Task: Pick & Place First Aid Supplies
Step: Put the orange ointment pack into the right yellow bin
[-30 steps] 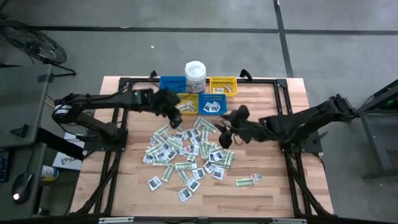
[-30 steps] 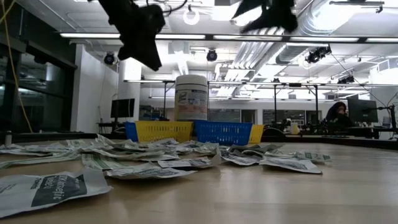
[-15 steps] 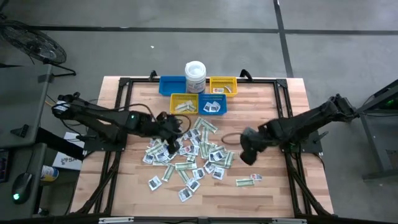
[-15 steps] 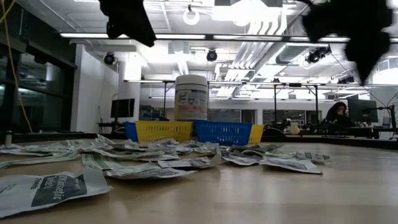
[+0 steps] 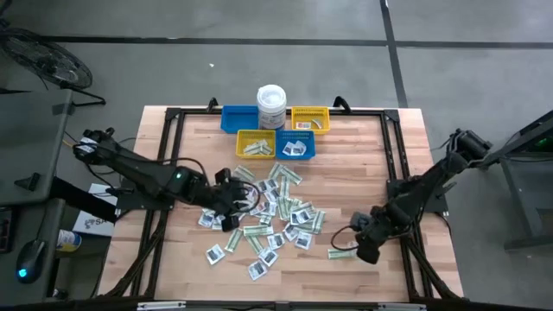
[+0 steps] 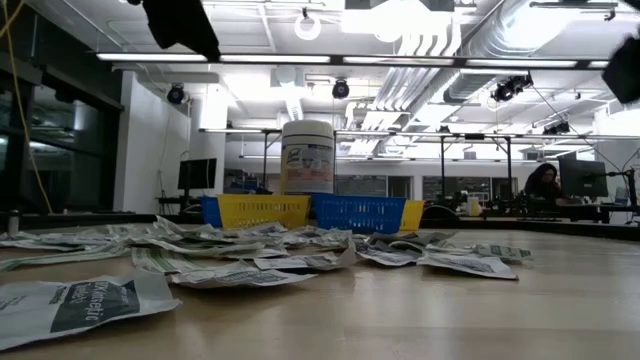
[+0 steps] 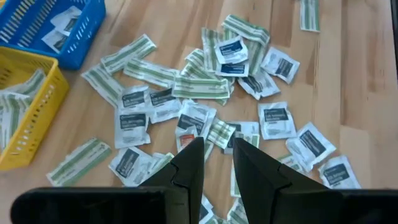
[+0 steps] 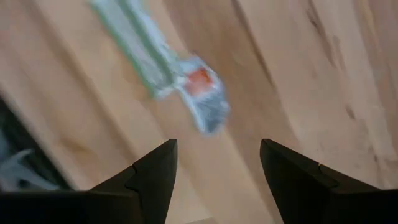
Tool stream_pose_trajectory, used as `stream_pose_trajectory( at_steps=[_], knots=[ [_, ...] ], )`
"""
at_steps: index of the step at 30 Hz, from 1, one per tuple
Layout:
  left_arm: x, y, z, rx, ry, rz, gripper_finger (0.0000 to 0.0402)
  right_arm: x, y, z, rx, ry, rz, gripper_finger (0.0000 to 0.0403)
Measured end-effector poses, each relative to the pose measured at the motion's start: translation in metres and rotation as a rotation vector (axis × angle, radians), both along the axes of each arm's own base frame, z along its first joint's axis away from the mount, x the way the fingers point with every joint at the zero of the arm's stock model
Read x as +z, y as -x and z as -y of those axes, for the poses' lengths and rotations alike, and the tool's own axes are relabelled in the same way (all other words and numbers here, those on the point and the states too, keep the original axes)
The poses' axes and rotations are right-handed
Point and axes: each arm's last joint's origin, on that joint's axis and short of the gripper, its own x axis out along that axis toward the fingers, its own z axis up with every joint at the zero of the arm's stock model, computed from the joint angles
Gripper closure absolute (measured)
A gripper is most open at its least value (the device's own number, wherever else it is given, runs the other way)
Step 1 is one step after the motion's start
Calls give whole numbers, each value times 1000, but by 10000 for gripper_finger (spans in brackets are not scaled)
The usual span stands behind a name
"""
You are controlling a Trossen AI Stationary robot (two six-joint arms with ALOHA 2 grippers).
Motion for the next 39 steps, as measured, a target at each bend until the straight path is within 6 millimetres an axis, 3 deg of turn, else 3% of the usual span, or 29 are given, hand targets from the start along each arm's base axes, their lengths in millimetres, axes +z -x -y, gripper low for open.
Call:
stream_pose_trajectory(
  at_steps=[10, 21, 39],
  knots=[
    [0, 0, 0, -18, -38, -2, 314, -28, 8, -2, -48, -78, 54, 179],
    [0, 0, 0, -4, -48, 4, 314, -43, 11, 3, -167, -63, 72, 182],
    [1, 0, -2, 47, -65, 20, 314, -50, 7, -4, -319, -136, -52, 291]
  ],
)
